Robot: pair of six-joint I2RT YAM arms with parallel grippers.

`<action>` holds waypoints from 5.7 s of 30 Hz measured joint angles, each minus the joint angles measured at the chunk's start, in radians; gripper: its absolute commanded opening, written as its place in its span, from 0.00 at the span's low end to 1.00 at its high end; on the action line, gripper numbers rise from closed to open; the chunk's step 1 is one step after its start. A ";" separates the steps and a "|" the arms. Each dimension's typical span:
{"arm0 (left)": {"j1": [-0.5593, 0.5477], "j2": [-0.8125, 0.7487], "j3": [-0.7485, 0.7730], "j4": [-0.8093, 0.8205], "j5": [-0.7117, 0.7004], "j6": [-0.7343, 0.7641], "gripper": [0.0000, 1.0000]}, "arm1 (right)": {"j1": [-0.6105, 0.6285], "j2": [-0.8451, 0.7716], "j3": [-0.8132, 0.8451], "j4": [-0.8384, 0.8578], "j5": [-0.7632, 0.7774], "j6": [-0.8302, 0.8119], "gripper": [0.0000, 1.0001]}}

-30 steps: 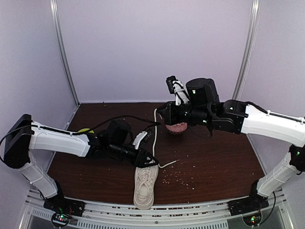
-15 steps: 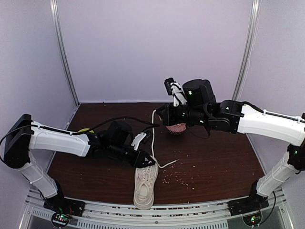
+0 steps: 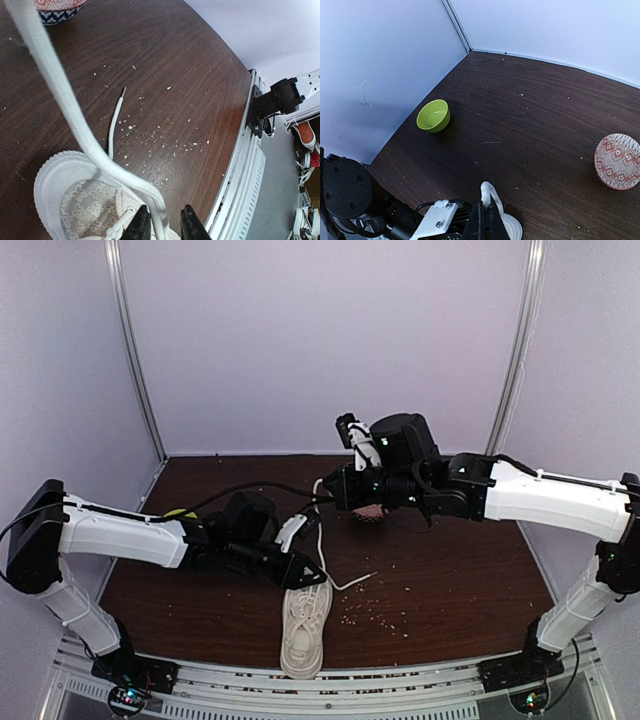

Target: Tie the shoes

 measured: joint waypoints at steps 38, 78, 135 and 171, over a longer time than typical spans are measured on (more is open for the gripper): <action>0.000 -0.076 -0.169 0.160 -0.033 -0.100 0.00 | -0.002 0.213 0.084 0.061 -0.085 0.014 0.40; -0.105 -0.079 -0.188 0.258 0.092 -0.078 0.00 | -0.061 -0.114 -0.490 0.504 -0.236 0.050 0.74; -0.009 -0.060 -0.154 0.190 0.009 -0.128 0.40 | -0.149 -0.571 -0.811 0.294 -0.111 -0.026 0.76; -0.021 0.053 -0.020 0.085 0.121 -0.116 0.38 | -0.016 -0.088 -0.870 0.488 -0.362 -0.247 0.64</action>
